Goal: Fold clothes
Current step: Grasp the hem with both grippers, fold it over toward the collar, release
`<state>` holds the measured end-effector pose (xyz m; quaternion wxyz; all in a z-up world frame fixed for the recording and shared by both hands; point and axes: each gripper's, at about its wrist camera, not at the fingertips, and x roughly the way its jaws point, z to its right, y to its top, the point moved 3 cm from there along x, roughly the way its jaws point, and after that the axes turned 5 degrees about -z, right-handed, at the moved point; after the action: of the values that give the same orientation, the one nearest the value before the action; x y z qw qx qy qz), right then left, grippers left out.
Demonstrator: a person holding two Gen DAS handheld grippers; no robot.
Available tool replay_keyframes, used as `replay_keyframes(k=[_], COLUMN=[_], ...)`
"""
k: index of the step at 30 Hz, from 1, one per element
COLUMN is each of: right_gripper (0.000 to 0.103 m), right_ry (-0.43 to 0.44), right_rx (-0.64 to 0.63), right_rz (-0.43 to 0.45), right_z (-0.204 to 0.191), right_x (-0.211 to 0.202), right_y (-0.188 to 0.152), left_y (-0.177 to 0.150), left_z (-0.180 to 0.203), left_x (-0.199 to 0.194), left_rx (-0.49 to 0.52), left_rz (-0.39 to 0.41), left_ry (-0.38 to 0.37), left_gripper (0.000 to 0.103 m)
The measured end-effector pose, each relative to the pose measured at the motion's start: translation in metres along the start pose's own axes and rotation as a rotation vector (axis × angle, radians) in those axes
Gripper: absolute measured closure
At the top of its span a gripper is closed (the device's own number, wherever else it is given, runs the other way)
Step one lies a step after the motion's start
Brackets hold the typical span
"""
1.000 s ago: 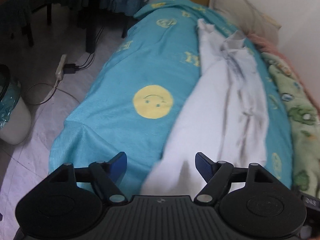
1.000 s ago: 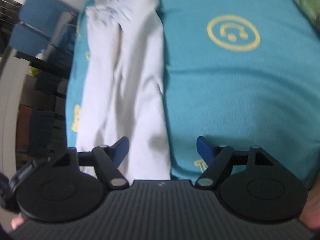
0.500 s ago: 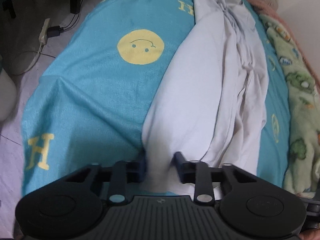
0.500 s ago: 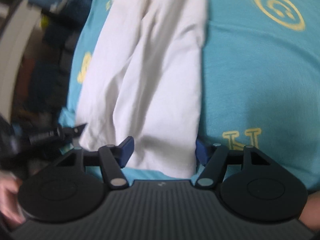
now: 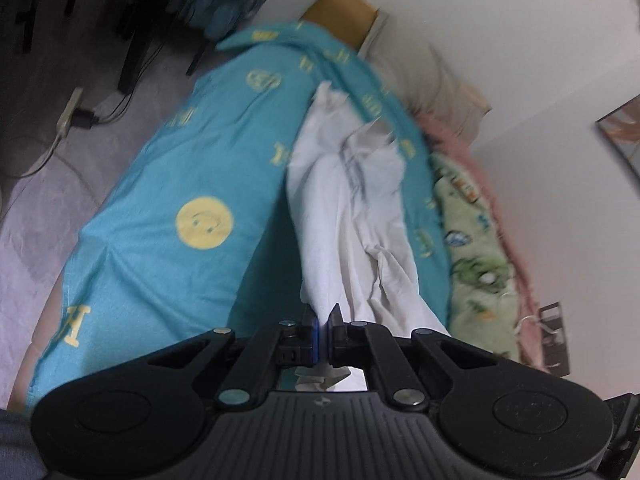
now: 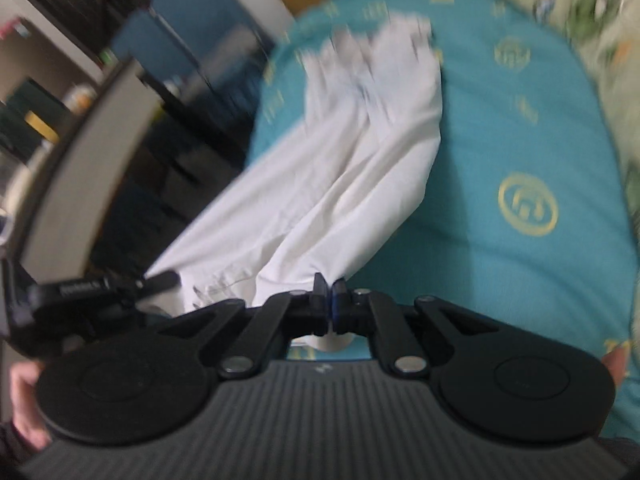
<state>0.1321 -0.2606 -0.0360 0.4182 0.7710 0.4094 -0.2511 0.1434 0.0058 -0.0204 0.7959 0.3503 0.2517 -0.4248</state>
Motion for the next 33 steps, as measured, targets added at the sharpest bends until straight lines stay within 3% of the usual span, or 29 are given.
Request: replay_keyframes(k=[6,11,14,18,22,28,33], right_gripper=[0.099,0.099,0.099,0.099,0.098,0.098,0.098], right_ry=[0.017,0.033,0.039,0.037,0.029,-0.001,-0.053], right_rx=[-0.022,-0.004,0.020,0.045,0.076,0.143,0.203], right_rz=[0.079,0.080,0.079,0.094,0.108,0.106,0.060], right_z=[0.005,0.015,0.020,0.021,0.030,0.058,0.100], right_x=[-0.055,-0.059,-0.058,-0.050,-0.026,0.046,0.125], right_y=[-0.034,-0.078,-0.088,-0.068,-0.024,0.047,0.093], left_y=[-0.046,-0.091,-0.093,-0.069,-0.022,0.058,0.114], left_z=[0.008,-0.012,-0.015,-0.003,0.019,0.036,0.024], left_x=[-0.052,-0.073,-0.075,-0.066,-0.032,0.049,0.134], left_rx=[-0.028,-0.095,-0.113,-0.105,-0.081,-0.030,0.009], left_rz=[0.028,-0.003,-0.001,0.012,0.034,0.062,0.062], left_ry=[-0.054,-0.068,-0.056,-0.037,0.004,0.082,0.167], left_gripper=[0.099,0.099,0.099,0.099,0.098,0.098,0.098])
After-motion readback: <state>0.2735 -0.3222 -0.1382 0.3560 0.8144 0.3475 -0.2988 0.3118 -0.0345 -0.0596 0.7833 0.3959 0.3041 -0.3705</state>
